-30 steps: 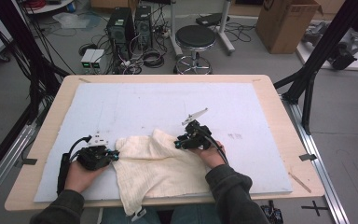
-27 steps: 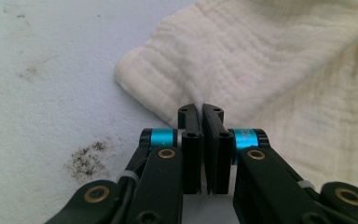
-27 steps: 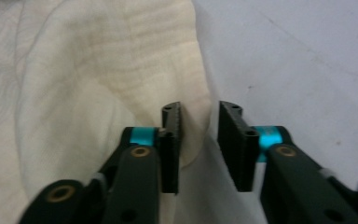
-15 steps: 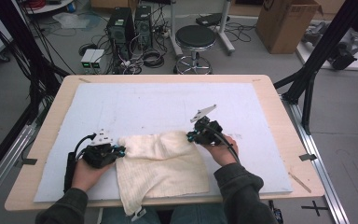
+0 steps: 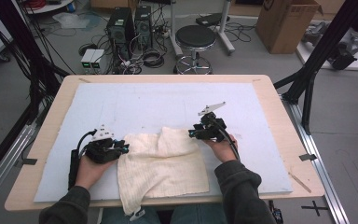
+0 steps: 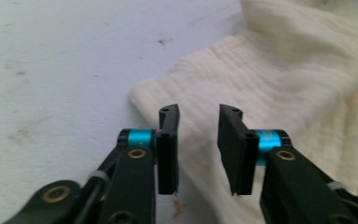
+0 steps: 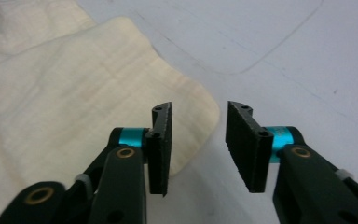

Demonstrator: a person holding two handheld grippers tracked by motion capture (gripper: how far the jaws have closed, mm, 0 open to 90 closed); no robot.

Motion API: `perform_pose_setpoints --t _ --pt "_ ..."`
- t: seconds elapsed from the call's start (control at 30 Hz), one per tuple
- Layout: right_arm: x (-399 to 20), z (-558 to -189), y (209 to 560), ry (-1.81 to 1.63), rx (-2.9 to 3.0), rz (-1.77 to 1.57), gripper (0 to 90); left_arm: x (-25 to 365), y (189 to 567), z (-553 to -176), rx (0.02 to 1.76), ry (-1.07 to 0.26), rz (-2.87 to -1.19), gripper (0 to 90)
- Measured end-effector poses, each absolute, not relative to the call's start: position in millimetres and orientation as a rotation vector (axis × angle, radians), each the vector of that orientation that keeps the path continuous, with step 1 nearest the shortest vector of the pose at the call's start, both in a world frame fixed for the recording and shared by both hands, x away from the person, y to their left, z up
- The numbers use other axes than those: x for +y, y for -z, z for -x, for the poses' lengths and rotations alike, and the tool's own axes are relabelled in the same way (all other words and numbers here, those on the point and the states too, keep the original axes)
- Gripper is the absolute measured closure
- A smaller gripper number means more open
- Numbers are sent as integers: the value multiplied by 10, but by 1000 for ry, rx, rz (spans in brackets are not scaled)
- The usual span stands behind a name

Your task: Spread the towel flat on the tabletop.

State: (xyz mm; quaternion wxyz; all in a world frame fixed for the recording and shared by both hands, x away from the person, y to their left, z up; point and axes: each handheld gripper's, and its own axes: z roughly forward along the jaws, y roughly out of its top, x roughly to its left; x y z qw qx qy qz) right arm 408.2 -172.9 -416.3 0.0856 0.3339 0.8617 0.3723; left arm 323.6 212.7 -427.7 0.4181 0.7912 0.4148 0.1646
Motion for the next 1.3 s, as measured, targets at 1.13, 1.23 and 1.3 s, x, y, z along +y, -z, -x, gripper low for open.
perform_pose_setpoints --t 1.13,1.23,1.3 --pt "-1708 -4196 4275 -1116 2628 -884 858 2127 4386 -3544 1150 -399 -1978 870" --pt "-1750 -4193 4257 -1122 2618 -899 857 2138 4379 -3547 1150 -403 -1967 872" --pt "-1768 -4192 4244 -1130 2608 -893 858 2144 4371 -3548 1151 -411 -1956 873"
